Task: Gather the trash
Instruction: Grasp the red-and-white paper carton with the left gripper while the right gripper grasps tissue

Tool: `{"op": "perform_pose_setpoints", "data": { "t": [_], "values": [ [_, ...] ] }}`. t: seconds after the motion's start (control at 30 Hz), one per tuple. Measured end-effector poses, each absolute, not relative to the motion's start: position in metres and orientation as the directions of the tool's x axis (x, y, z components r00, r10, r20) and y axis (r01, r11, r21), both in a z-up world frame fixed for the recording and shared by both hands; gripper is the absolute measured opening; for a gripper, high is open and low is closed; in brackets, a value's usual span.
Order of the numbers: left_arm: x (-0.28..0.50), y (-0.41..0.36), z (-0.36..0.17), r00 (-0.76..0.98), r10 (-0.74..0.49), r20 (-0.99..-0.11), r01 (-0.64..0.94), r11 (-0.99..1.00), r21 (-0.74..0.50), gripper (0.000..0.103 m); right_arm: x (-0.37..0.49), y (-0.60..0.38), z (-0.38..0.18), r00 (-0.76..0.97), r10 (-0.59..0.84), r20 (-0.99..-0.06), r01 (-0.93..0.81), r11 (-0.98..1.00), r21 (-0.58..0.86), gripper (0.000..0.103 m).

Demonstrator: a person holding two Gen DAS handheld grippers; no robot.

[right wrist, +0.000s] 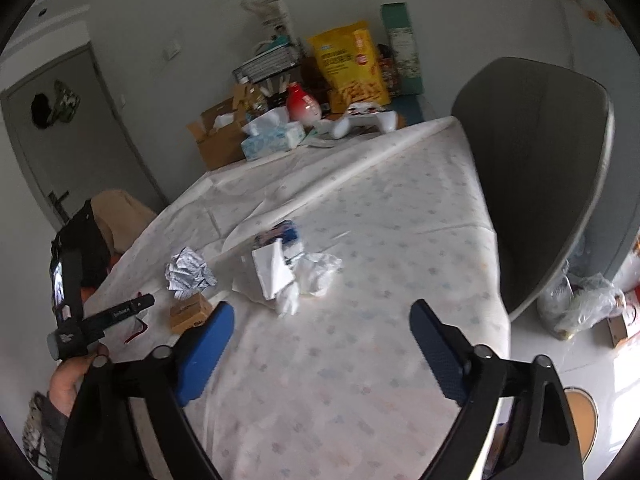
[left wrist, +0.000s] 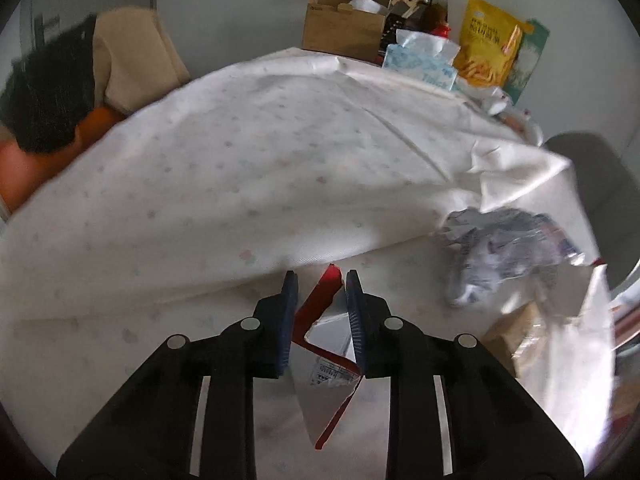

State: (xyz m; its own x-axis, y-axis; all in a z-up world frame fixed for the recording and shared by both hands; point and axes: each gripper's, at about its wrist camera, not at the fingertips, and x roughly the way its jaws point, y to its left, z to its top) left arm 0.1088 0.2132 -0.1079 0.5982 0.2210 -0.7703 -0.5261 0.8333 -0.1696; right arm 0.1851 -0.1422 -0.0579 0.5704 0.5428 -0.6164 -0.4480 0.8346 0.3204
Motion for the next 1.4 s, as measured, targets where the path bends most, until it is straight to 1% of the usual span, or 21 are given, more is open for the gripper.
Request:
{"op": "perform_pose_setpoints", "data": {
  "t": [0.07,0.2,0.27,0.43,0.5,0.53,0.57,0.6,0.67,0.77,1.07,1.17,1.27,1.33,1.4],
  "values": [
    [0.103,0.213,-0.104,0.605,0.236,-0.760,-0.537,0.826,-0.171,0.023,0.189,-0.129,-0.057,0.564,0.545,-0.621,-0.470,0.830,0.301,0.070],
    [0.090,0.215,-0.094,0.642,0.227,-0.732,-0.534,0.818,-0.214,0.023,0.201,-0.103,-0.058,0.538,0.555,-0.635,-0.505,0.815,0.284,0.064],
    [0.084,0.215,-0.089,0.658,0.223,-0.719,-0.528,0.818,-0.229,0.023,0.208,-0.087,-0.061,0.518,0.550,-0.655,-0.518,0.811,0.271,0.059],
    [0.072,0.219,-0.080,0.683,0.221,-0.696,-0.525,0.811,-0.258,0.023,0.219,-0.051,-0.073,0.496,0.515,-0.699,-0.537,0.815,0.219,0.056],
    [0.070,0.221,-0.081,0.686,0.218,-0.694,-0.525,0.809,-0.265,0.023,0.222,-0.043,-0.078,0.494,0.497,-0.713,-0.537,0.820,0.200,0.050],
    [0.069,0.222,-0.081,0.687,0.216,-0.694,-0.525,0.808,-0.268,0.023,0.222,-0.038,-0.080,0.495,0.487,-0.720,-0.539,0.822,0.186,0.044],
    [0.068,0.222,-0.082,0.687,0.215,-0.694,-0.525,0.807,-0.270,0.023,0.223,-0.036,-0.082,0.495,0.478,-0.726,-0.541,0.823,0.173,0.032],
    [0.068,0.223,-0.083,0.685,0.213,-0.696,-0.526,0.806,-0.271,0.023,0.223,-0.034,-0.083,0.495,0.472,-0.730,-0.544,0.823,0.162,0.025],
    [0.067,0.224,-0.084,0.686,0.210,-0.697,-0.525,0.806,-0.273,0.023,0.219,-0.033,-0.081,0.505,0.477,-0.719,-0.557,0.817,0.151,0.020],
    [0.063,0.227,-0.084,0.688,0.211,-0.694,-0.531,0.798,-0.284,0.023,0.206,-0.036,-0.071,0.516,0.506,-0.691,-0.582,0.799,0.150,0.018],
    [0.051,0.217,-0.068,0.738,0.186,-0.649,-0.491,0.808,-0.326,0.023,0.167,-0.063,-0.036,0.505,0.607,-0.613,-0.622,0.749,0.230,0.018],
    [0.048,0.211,-0.060,0.753,0.181,-0.632,-0.475,0.815,-0.333,0.023,0.159,-0.079,-0.030,0.479,0.650,-0.590,-0.622,0.725,0.295,0.018],
    [0.045,0.204,-0.053,0.769,0.167,-0.617,-0.453,0.823,-0.343,0.023,0.159,-0.100,-0.031,0.421,0.713,-0.561,-0.598,0.683,0.419,0.018],
    [0.046,0.197,-0.050,0.777,0.153,-0.611,-0.435,0.831,-0.346,0.023,0.158,-0.108,-0.037,0.395,0.728,-0.560,-0.585,0.669,0.458,0.018],
    [0.047,0.190,-0.048,0.781,0.140,-0.609,-0.419,0.840,-0.344,0.023,0.159,-0.116,-0.050,0.383,0.714,-0.586,-0.562,0.683,0.466,0.018]
  ]
}}
